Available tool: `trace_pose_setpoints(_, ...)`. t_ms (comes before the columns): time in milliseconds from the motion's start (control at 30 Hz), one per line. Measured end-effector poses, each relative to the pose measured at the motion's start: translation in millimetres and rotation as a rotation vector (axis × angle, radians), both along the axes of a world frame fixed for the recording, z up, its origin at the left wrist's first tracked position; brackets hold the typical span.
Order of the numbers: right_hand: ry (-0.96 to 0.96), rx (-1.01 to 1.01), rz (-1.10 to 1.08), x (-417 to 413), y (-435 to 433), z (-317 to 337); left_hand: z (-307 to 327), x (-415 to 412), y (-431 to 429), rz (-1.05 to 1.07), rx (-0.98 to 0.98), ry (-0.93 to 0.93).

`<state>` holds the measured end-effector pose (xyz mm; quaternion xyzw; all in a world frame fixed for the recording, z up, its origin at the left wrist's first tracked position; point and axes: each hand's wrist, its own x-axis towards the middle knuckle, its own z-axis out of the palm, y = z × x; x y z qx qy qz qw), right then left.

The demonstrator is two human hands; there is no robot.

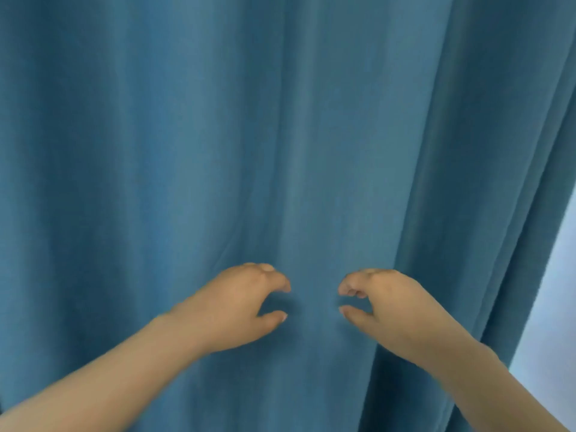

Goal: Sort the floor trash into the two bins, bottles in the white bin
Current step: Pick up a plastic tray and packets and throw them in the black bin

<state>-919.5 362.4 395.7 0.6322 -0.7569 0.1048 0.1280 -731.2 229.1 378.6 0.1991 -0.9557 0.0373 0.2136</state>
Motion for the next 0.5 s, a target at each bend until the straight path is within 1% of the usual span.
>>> trace_pose_setpoints(233, 0.003, -0.005, 0.243, 97, -54, -2, -3, 128, -5, 0.225, 0.026, -0.03)
trace_pose_setpoints(400, -0.045, 0.002, 0.411, 192, -89, -12, -8, 236, -7, 0.394, 0.05, -0.038)
trace_pose_setpoints(500, -0.07, 0.019, 0.486, 249, -106, -21, -12, 297, -6, 0.471, 0.033, -0.059)
